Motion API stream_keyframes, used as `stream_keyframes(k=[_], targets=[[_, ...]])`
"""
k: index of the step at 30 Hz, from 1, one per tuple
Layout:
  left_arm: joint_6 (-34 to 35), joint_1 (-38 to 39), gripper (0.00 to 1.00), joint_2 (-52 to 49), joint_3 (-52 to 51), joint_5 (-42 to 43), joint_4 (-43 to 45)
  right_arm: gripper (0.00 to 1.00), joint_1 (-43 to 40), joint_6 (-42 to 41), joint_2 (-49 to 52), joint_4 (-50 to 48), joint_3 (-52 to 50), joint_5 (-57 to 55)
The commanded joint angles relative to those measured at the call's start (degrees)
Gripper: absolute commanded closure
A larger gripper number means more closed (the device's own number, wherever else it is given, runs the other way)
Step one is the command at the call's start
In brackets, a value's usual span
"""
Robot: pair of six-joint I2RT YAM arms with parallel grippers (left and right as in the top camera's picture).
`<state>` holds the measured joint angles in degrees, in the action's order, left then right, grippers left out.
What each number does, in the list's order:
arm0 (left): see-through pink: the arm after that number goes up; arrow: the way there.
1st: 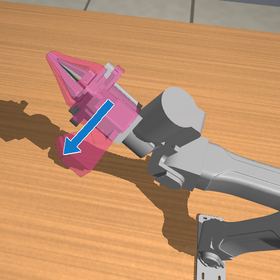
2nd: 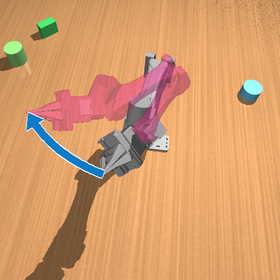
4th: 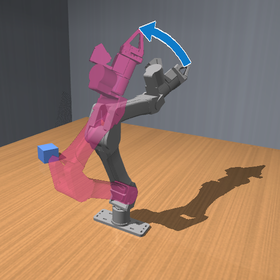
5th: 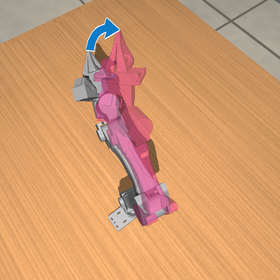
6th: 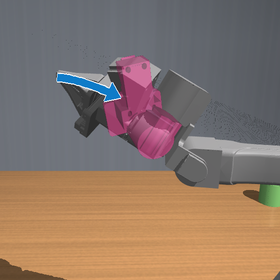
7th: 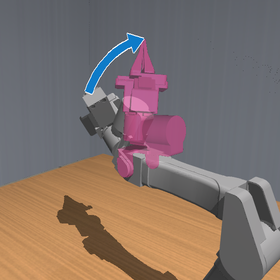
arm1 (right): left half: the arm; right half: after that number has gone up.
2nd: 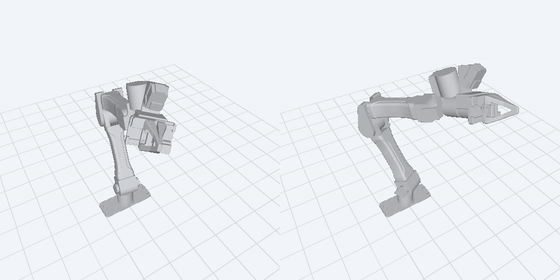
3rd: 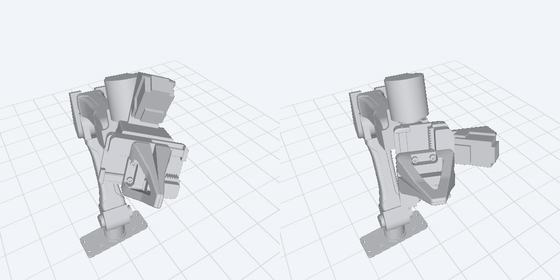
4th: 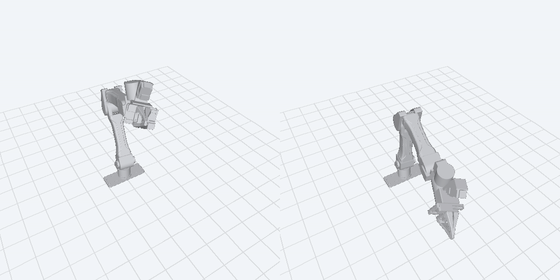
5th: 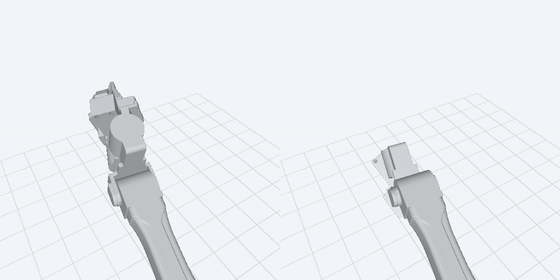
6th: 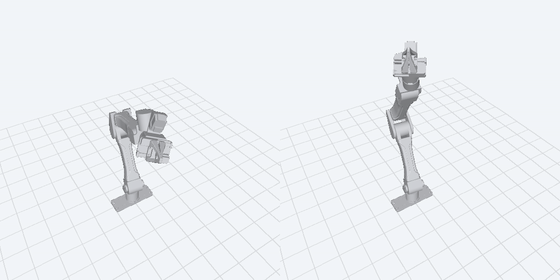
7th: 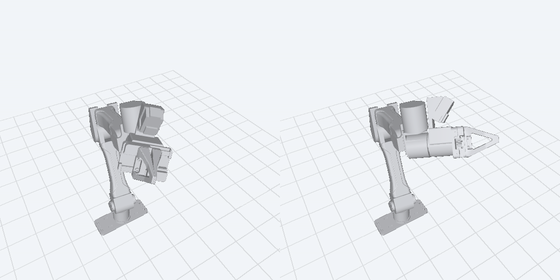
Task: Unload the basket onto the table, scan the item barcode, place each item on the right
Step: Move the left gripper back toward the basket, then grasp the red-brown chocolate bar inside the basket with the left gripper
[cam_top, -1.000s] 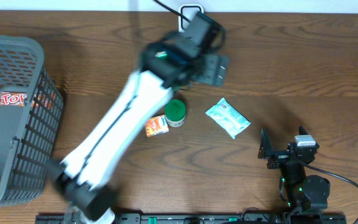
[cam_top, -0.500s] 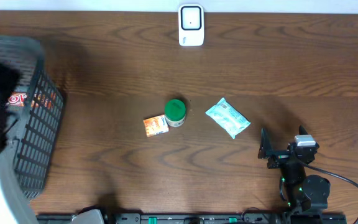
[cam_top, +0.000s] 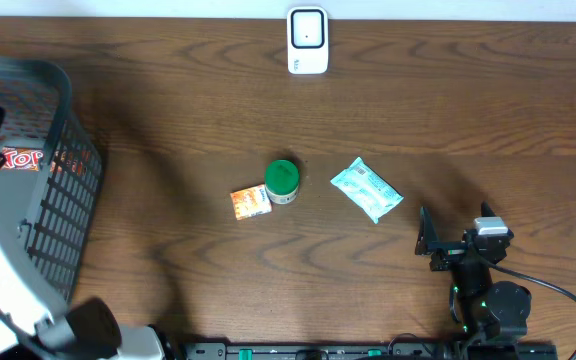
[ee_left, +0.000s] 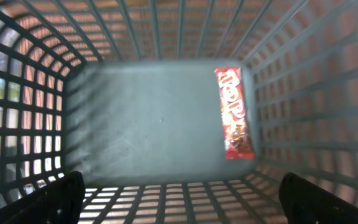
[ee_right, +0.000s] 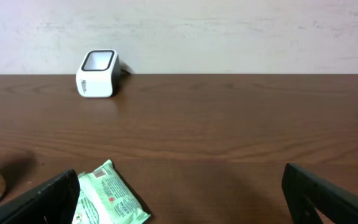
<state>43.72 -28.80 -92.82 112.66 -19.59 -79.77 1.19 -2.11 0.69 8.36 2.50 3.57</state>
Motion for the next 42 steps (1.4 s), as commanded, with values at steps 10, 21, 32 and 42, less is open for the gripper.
stream_keyframes(k=[10,21,32,42], targets=[[-3.43,-0.28,0.02,-20.35,-0.70,9.14,3.41,0.01,-0.39,0.48,-0.15,0.07,-0.20,-0.28],[-3.41,-0.28,0.02,-30.64,-0.70,10.43,8.33,0.01,-0.39,0.48,-0.15,0.07,-0.20,-0.26],[0.17,-0.63,0.02,-31.85,-2.71,11.28,10.58,0.01,-0.39,0.48,-0.15,0.07,-0.20,-0.26],[13.42,-2.16,0.02,-31.85,-4.31,12.83,7.72,0.01,-0.39,0.48,-0.15,0.07,-0.20,-0.28]])
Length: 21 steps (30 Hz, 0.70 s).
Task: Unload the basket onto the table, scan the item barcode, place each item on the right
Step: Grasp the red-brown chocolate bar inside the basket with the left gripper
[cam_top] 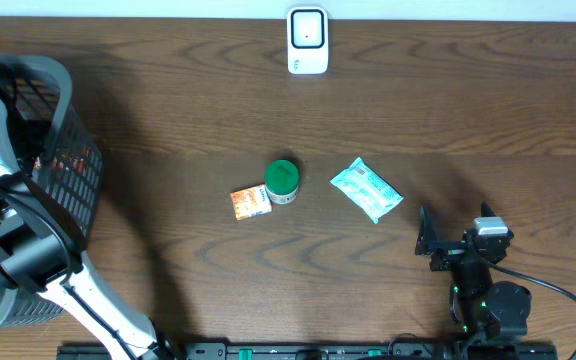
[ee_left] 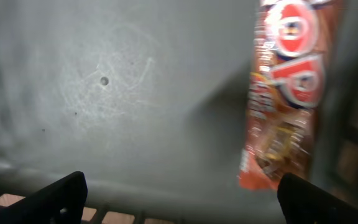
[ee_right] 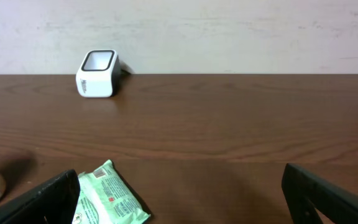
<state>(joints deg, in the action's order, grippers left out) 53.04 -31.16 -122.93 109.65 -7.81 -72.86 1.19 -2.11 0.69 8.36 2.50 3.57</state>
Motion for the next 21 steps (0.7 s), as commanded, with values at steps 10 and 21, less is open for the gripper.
stream_keyframes(k=[10,21], targets=[[3.98,0.22,0.02,-1.73,-3.45,7.37,9.14,0.01,-0.39,0.48,-0.15,0.07,-0.20,-0.26],[2.97,0.22,0.02,-1.95,-3.52,7.13,12.74,0.01,-0.39,0.48,-0.15,0.07,-0.20,-0.26]])
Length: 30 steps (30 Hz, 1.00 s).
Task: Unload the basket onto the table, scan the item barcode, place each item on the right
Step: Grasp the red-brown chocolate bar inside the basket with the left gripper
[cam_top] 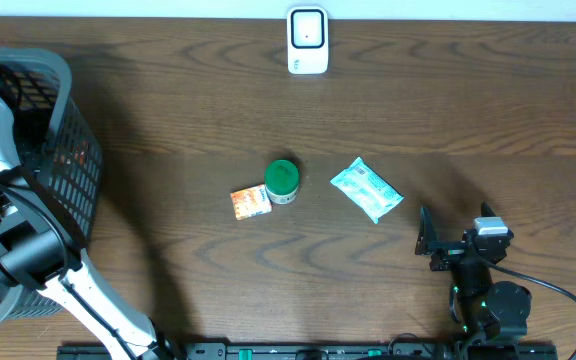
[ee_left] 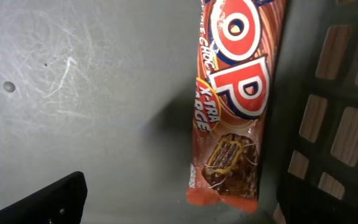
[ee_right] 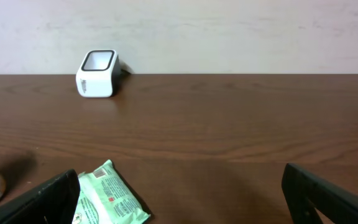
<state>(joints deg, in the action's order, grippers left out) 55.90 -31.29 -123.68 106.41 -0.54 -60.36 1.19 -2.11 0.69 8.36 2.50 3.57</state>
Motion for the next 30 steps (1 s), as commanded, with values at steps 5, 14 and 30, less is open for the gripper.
stream_keyframes(k=[5,14,30], targets=[[0.02,0.33,0.02,-1.92,-1.49,-0.33,1.36,0.01,-0.39,0.48,-0.15,0.07,-0.20,-0.26],[-3.85,0.33,0.02,-4.90,-5.88,-0.74,6.23,0.01,-0.39,0.48,-0.15,0.07,-0.20,-0.26],[-7.41,0.33,0.12,-6.03,-5.97,-2.93,7.32,0.01,-0.39,0.48,-0.15,0.04,-0.20,-0.26]])
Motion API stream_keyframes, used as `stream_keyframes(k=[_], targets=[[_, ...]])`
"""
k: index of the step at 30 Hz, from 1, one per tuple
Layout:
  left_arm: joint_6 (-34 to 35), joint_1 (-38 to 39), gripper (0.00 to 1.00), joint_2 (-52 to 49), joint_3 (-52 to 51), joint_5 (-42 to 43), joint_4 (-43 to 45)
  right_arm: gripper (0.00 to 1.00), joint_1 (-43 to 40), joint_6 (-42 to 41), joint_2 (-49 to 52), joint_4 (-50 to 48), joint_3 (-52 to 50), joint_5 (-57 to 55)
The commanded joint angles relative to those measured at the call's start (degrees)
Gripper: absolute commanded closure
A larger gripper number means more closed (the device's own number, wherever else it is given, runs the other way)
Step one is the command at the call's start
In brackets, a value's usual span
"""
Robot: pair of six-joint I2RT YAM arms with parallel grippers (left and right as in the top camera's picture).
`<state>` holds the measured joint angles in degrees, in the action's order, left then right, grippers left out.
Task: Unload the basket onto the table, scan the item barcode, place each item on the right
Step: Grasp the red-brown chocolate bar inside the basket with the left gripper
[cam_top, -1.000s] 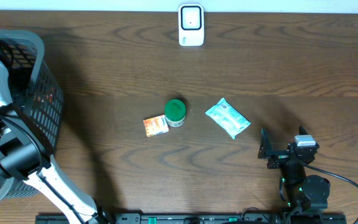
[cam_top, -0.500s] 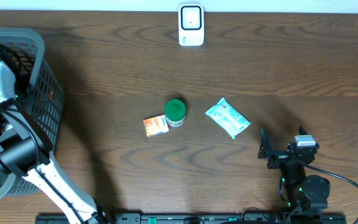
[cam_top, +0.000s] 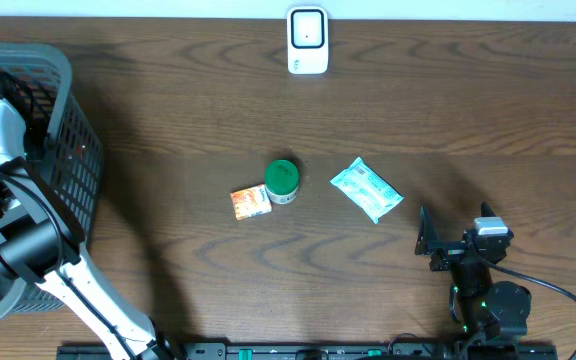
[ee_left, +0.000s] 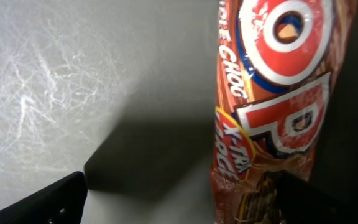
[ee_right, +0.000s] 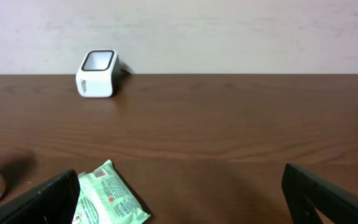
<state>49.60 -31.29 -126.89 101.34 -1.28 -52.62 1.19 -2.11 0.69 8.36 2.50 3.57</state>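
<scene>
A red-brown chocolate bar (ee_left: 272,112) lies on the grey floor of the basket (cam_top: 63,70), against its right wall. My left gripper (ee_left: 191,208) is deep inside the basket and open, just above the floor. The bar's lower end sits between the fingers, close to the right finger (ee_left: 334,202). In the overhead view the left arm reaches into the basket and hides the bar. The white scanner (cam_top: 307,40) stands at the table's far edge. My right gripper (ee_right: 182,208) stays open near the front right, holding nothing.
A pale green wipes packet (cam_top: 366,189) lies just ahead of the right gripper. A green-lidded jar (cam_top: 282,180) and a small orange box (cam_top: 251,201) sit at the table's middle. The basket's mesh walls close in round the left gripper.
My left gripper is lower and nearer the chocolate bar, which now fills the right side of its view, its end beside the right finger. The right arm has not moved.
My left gripper first hung open above the basket, with the whole bar visible by the right wall. Then it was inside, near the floor. At each later moment it was closer to the bar. The right arm stayed still throughout.
</scene>
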Motion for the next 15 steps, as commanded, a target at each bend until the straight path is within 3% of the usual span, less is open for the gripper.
stream_keyframes(k=[1,4,7,15], targets=[[-1.64,0.33,0.24,-2.82,-0.90,-2.19,-0.46,0.01,-0.39,0.48,-0.15,0.07,-0.20,-0.26],[-2.03,0.31,0.64,-2.82,-0.90,-2.19,-1.33,0.01,-0.39,0.48,-0.15,0.07,-0.20,-0.26],[-2.01,0.11,0.91,-2.82,-0.90,-2.19,-2.14,0.01,-0.39,0.48,-0.15,0.07,-0.20,-0.26],[-2.01,-2.95,0.93,-1.81,-0.87,-2.19,-7.19,0.01,-0.39,0.48,-0.15,0.07,-0.20,-0.26]])
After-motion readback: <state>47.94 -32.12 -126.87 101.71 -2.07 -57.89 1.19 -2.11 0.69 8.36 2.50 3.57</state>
